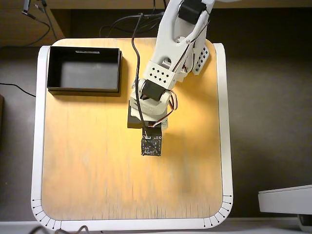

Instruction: Grasp a lego block and put it in the bin.

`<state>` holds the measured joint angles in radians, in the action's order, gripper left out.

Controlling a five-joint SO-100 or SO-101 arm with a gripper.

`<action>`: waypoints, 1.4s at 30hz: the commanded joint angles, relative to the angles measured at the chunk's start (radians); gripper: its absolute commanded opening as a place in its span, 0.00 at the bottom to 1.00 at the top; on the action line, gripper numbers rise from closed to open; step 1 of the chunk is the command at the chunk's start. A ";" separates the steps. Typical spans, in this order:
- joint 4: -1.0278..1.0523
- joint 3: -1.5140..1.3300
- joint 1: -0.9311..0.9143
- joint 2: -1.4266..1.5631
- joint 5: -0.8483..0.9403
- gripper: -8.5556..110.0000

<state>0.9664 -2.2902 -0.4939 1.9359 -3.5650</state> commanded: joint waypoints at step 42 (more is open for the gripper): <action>-0.126 0.126 0.008 -0.124 0.012 0.08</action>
<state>0.8621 -2.2810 -0.4740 1.8070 -3.5512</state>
